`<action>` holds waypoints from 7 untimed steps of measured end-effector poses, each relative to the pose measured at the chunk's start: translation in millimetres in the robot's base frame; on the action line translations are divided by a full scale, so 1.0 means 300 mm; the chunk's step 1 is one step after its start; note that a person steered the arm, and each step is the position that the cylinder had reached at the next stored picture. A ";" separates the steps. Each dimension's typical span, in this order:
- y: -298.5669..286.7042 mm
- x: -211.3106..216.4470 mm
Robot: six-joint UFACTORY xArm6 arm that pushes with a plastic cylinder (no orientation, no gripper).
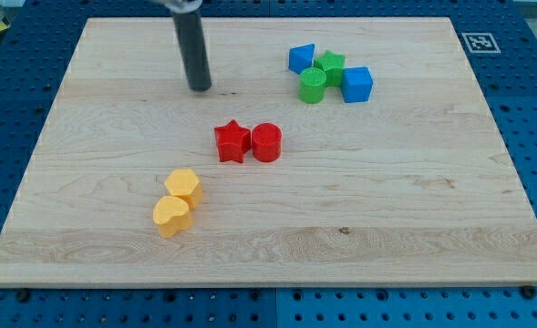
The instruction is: Push the blue triangle closer to the blue cube
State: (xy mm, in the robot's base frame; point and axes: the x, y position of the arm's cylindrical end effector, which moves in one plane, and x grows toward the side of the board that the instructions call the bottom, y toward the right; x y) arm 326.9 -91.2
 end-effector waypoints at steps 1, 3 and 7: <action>0.188 -0.103; 0.261 -0.105; 0.404 -0.064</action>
State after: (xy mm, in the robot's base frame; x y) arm 307.8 30.0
